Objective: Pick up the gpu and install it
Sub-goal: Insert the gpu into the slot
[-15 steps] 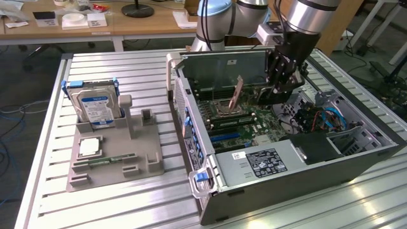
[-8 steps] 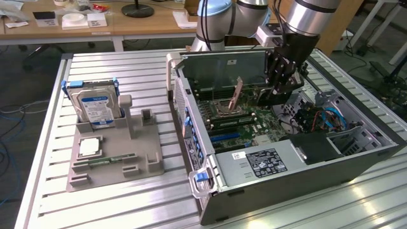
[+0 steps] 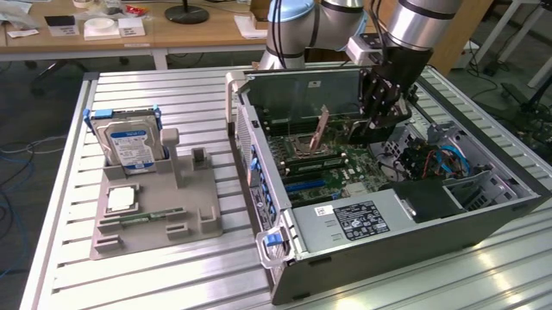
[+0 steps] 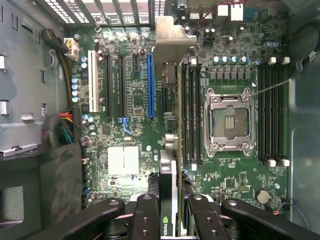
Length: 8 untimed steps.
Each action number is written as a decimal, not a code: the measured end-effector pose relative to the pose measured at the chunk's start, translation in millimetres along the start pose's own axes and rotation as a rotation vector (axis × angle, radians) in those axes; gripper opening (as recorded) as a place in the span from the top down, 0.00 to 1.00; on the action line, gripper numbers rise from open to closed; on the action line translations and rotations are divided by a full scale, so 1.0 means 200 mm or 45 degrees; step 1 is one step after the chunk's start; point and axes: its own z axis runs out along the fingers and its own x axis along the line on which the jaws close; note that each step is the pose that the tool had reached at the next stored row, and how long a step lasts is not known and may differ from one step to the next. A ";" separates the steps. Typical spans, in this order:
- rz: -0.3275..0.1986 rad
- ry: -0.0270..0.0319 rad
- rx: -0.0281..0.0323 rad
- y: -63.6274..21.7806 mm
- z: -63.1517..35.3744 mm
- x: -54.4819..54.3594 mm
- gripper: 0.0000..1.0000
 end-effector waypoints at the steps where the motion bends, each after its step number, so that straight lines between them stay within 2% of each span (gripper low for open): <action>1: 0.000 0.0001 0.0000 0.000 0.004 0.00 0.73; 8: 0.000 0.0000 0.0000 -0.001 0.019 0.00 0.73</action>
